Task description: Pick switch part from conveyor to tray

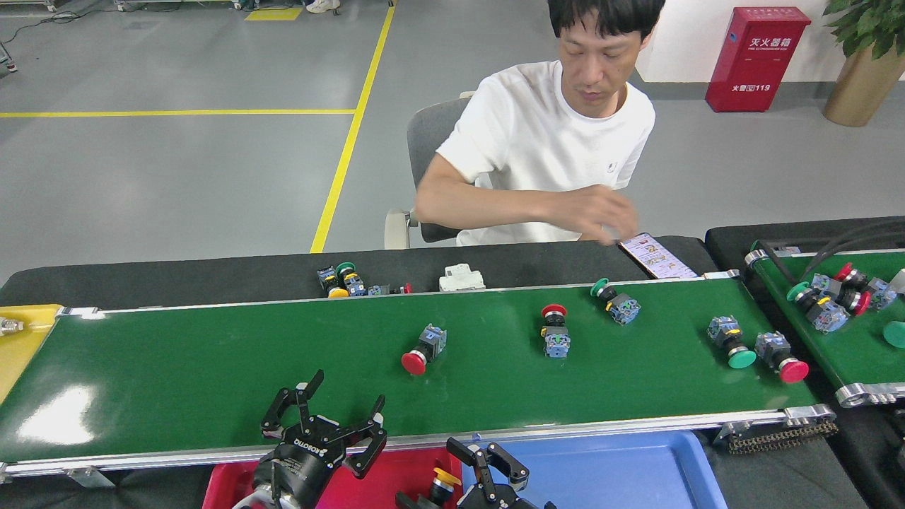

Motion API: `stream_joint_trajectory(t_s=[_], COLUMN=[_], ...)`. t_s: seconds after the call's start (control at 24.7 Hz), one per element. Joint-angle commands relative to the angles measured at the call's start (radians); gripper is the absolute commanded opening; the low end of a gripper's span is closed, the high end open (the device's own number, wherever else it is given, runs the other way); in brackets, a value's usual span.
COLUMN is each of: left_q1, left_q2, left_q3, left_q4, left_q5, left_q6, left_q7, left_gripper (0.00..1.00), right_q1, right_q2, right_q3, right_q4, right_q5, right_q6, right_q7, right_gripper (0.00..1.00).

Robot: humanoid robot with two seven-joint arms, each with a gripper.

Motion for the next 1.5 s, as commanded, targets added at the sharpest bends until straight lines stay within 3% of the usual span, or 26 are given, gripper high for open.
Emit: stream_joint_trajectory(t_s=[0.0, 0.2, 0.32, 0.41, 0.53, 0.65, 0.73, 0.81, 0.85, 0.97, 1.05, 1.26, 1.46], left_q1=[-0.012, -0.055, -0.119, -0.155, -0.208, -0.248, -0.279, -0.316, -0.322, -0.325, -0.323, -0.3, -0.087], left_q2=[-0.002, -0.013, -0.019, -0.019, -0.018, -0.016, -0.014, -0.013, -0.008, 0.001, 0.001, -0.002, 0.035], left_q3=[-0.002, -0.005, -0.002, 0.002, 0.005, 0.002, -0.005, -0.002, -0.002, -0.004, 0.005, 0.01, 0.009], left_q4=[0.0, 0.063, 0.129, 0.163, 0.227, 0.28, 0.326, 0.376, 0.385, 0.384, 0.382, 0.332, 0.031], left_q5=[-0.003, -0.037, -0.038, -0.038, -0.038, -0.038, -0.038, -0.035, -0.035, -0.029, -0.026, 0.012, 0.026], left_q6=[0.008, 0.019, 0.022, 0.022, 0.022, 0.022, 0.021, 0.016, 0.016, -0.006, -0.027, -0.027, -0.042], left_q7=[0.002, 0.002, 0.0, -0.003, -0.011, -0.011, -0.011, 0.0, 0.003, 0.002, 0.003, 0.011, 0.029], left_gripper=[1.0, 1.0, 1.0, 1.0, 1.0, 0.99, 0.84, 0.69, 0.47, 0.1, 0.06, 0.05, 0.07], right_q1=[-0.017, -0.017, -0.017, -0.009, 0.061, 0.097, 0.078, 0.011, -0.027, -0.164, -0.271, -0.471, -0.606], right_q2=[0.005, 0.01, 0.002, -0.016, -0.094, -0.107, -0.1, -0.088, -0.076, -0.062, -0.054, -0.002, 0.053], right_q3=[-0.026, -0.287, -0.417, -0.442, -0.454, -0.452, -0.449, -0.393, -0.348, -0.252, -0.196, -0.163, -0.132], right_q4=[-0.012, -0.03, -0.035, -0.041, -0.084, -0.096, -0.089, -0.05, -0.014, 0.131, 0.253, 0.526, 0.711], right_q5=[-0.003, -0.003, -0.002, 0.001, 0.003, 0.006, 0.012, 0.03, 0.047, 0.072, 0.07, 0.067, 0.064], right_q6=[0.007, 0.008, 0.1, 0.166, 0.22, 0.223, 0.24, 0.28, 0.3, 0.393, 0.444, 0.455, 0.459], right_q7=[-0.005, -0.006, -0.008, -0.011, -0.052, -0.077, -0.067, -0.048, -0.037, -0.031, -0.031, -0.032, -0.04], right_gripper=[0.98, 0.98, 0.97, 0.97, 0.97, 0.97, 0.97, 0.97, 0.97, 0.97, 0.97, 0.97, 0.97])
